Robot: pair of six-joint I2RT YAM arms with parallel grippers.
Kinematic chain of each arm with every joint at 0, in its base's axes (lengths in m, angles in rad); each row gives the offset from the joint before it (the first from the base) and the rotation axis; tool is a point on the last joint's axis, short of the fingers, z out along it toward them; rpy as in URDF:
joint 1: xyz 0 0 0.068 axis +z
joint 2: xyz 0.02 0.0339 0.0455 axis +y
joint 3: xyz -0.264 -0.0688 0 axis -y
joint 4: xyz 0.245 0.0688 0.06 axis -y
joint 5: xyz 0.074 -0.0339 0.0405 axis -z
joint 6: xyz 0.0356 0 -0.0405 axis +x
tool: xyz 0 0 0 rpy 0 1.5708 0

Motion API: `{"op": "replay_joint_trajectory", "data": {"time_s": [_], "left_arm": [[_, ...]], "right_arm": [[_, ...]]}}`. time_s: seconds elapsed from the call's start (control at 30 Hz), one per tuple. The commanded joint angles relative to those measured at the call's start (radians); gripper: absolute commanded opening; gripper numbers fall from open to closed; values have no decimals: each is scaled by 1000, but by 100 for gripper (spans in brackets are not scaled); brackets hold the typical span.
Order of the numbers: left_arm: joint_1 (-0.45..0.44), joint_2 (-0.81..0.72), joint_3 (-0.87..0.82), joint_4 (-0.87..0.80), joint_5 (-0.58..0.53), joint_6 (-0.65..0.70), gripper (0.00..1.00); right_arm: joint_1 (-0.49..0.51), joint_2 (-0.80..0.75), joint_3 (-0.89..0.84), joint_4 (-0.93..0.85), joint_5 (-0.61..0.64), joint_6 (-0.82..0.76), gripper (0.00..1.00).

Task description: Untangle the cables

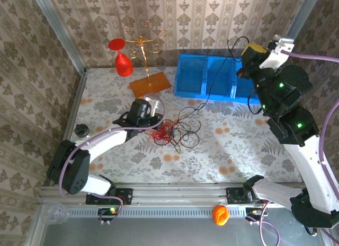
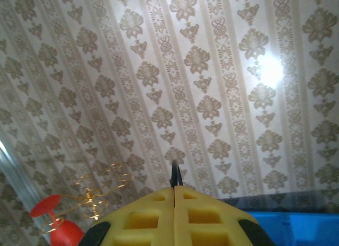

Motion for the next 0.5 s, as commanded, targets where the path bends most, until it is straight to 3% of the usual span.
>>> {"op": "replay_joint_trajectory", "data": {"time_s": [0.0,0.17,0.23,0.47], "left_arm": [[-11,73,93,35,161,31,42],[-15,215,219,57,315,55,59],[-15,267,259,77,391,58,60],[-5,424,363,38,385,88,47]], "right_arm": [[-2,17,-10,-22,-78,61,0],[2,39,-16,-45,-118,80,0],[2,41,-13,-51,-125,77,0],[3,37,-2,-63,-154,72,0]]}}
